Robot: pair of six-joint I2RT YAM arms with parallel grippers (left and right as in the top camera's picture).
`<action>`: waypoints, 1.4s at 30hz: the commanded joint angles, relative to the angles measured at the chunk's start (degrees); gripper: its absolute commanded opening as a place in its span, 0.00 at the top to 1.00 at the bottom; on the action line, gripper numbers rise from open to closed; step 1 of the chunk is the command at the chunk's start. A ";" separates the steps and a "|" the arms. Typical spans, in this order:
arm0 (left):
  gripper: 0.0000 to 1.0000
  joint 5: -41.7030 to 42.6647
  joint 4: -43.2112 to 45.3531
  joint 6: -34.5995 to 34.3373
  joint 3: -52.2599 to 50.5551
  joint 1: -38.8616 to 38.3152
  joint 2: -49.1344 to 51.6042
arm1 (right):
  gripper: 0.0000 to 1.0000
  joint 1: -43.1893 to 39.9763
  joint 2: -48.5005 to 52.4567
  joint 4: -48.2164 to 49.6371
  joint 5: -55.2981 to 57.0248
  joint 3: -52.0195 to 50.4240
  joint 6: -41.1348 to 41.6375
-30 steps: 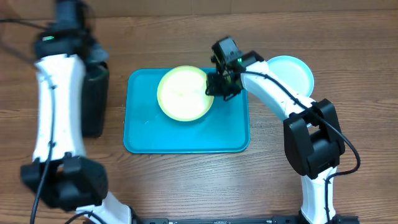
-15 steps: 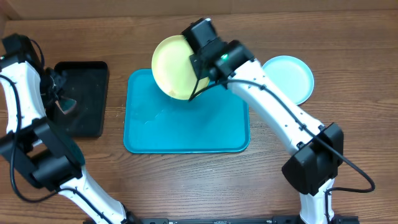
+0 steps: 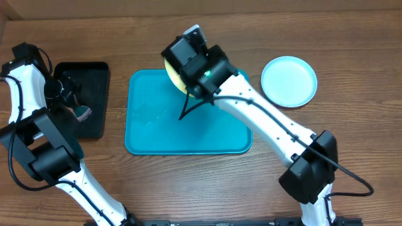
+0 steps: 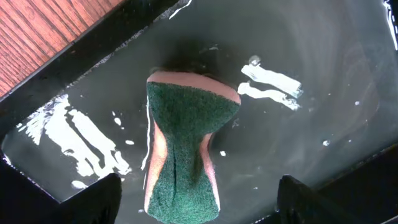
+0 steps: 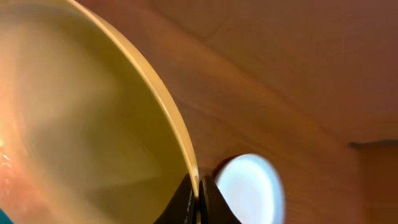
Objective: Clean dirty plates on tray and stack at the side
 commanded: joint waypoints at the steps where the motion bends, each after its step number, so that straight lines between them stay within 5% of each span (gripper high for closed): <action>1: 0.16 1.01 0.09 0.26 -0.02 0.22 0.02 | 0.96 3.98 -1.66 1.88 18.62 1.42 -6.05; 5: 0.02 1.01 0.28 0.24 -0.02 0.22 0.02 | 0.96 6.95 -1.66 5.55 29.59 1.42 -14.60; 10: 0.00 0.98 0.66 0.24 -0.02 -0.15 0.02 | 0.96 9.66 -1.66 7.72 34.45 1.42 -23.63; 19: 0.00 0.98 0.68 0.24 -0.02 -0.15 0.02 | 0.96 10.25 -1.66 7.41 32.87 1.42 -20.46; 27: 0.00 0.98 0.68 0.24 -0.02 -0.57 0.02 | 0.96 1.99 -1.75 -1.20 15.08 1.42 2.62; 31: 0.01 0.98 0.68 0.24 -0.02 -0.55 0.02 | 0.96 -7.82 -2.97 -6.91 -4.46 1.70 10.21; 37: 0.00 0.96 0.68 0.24 -0.02 -0.50 0.02 | 0.96 -29.05 -4.50 -13.38 -38.71 1.66 12.79; 42: 0.00 0.96 0.68 0.24 -0.02 -0.52 0.02 | 0.96 -45.66 -3.50 -18.25 -48.76 -0.17 12.74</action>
